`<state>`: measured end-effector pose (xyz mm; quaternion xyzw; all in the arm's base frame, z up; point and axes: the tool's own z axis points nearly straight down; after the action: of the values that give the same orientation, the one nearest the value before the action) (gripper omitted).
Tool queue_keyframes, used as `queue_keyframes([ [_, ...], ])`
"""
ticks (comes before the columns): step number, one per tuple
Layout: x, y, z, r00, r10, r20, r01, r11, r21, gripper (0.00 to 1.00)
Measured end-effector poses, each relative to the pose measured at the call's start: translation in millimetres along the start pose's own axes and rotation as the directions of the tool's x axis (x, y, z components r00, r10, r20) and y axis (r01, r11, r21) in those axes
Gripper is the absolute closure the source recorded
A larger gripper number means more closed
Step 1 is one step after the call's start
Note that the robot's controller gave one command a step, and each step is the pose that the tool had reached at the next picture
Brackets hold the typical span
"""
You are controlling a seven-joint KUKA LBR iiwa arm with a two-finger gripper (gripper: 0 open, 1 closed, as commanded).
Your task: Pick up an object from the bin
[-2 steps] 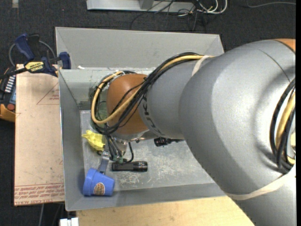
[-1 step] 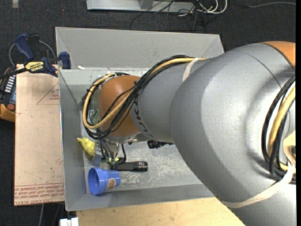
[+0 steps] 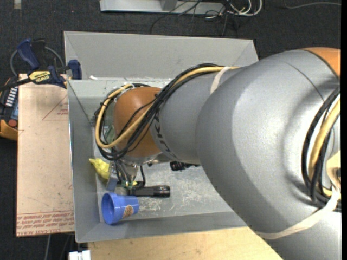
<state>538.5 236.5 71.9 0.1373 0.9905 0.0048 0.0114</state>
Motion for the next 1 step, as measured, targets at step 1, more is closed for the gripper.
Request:
queue_keyframes([
  [1,0.6,-0.6,-3.8,1.000,0.000,-0.002,0.000,1.000,0.002,1.00],
])
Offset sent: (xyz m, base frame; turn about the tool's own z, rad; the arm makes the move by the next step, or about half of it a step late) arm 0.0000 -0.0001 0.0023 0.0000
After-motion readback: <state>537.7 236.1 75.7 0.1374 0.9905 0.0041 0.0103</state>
